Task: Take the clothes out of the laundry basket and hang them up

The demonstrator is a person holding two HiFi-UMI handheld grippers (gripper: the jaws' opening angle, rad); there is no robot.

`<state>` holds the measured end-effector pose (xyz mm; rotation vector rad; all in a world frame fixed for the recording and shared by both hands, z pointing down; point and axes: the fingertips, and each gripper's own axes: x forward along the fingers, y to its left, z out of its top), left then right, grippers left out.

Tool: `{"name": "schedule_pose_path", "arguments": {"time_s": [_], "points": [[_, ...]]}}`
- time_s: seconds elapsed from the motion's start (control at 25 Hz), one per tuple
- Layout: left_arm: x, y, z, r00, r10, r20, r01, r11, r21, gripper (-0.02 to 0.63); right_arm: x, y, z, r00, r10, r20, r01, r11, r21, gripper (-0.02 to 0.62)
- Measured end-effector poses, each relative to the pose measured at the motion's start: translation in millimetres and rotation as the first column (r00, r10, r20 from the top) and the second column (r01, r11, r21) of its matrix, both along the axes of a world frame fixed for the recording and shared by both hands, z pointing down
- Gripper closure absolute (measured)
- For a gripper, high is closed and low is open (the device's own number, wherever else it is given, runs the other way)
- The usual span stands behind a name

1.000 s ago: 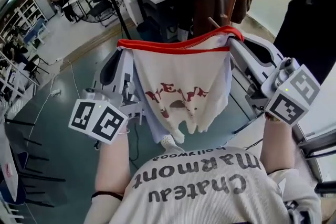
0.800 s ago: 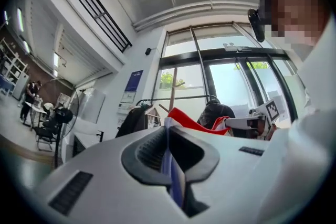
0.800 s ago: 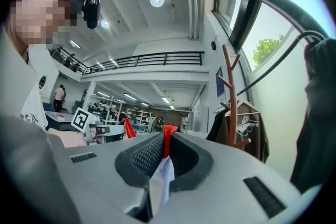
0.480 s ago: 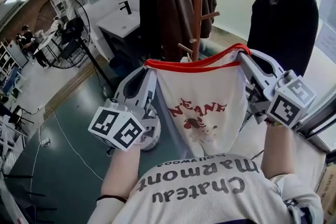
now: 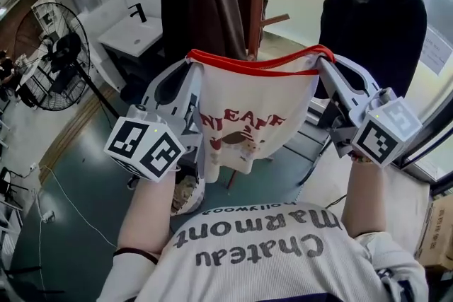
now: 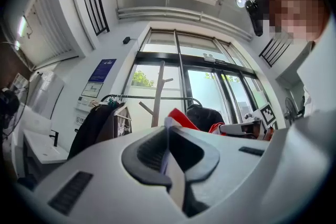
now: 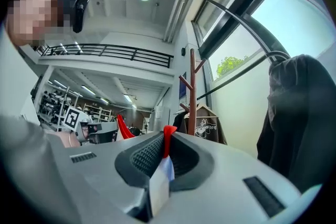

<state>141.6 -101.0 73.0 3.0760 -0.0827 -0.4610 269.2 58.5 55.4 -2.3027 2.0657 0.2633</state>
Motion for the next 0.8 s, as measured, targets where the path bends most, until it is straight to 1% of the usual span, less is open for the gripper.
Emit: {"name": "schedule_pose_path", "arguments": {"time_s": [0.12, 0.28, 0.36, 0.44, 0.52, 0.68, 0.8], "points": [[11, -21, 5, 1.000, 0.006, -0.018, -0.007, 0.999, -0.031, 0.586, 10, -17, 4, 1.000, 0.027, 0.009, -0.027, 1.000, -0.003, 0.555], [23, -33, 10, 1.000, -0.004, -0.005, 0.003, 0.998, -0.067, 0.586, 18, -25, 6, 0.999, 0.032, -0.004, -0.032, 0.999, -0.012, 0.555], [30, -43, 12, 1.000, -0.013, 0.002, 0.014, 0.997, -0.075, 0.586, 28, -35, 5, 1.000, 0.030, 0.006, -0.030, 1.000, 0.007, 0.555], [38, -60, 13, 0.999, -0.041, 0.019, 0.043, 0.997, -0.068, 0.586, 38, -51, 2, 1.000, 0.014, 0.017, -0.015, 0.999, 0.038, 0.555], [48, -75, 9, 0.998, -0.065, 0.024, 0.066, 0.996, -0.053, 0.586, 50, -66, -5, 1.000, 0.003, 0.006, -0.004, 0.998, 0.060, 0.555], [79, -91, -12, 0.998, -0.065, -0.019, 0.064, 0.998, -0.021, 0.586, 83, -83, -26, 0.999, -0.007, -0.043, 0.010, 0.997, 0.077, 0.555], [98, -101, -25, 0.996, -0.072, -0.049, 0.073, 0.997, 0.005, 0.586, 103, -90, -39, 0.997, -0.019, -0.070, 0.027, 0.993, 0.114, 0.555]]}}
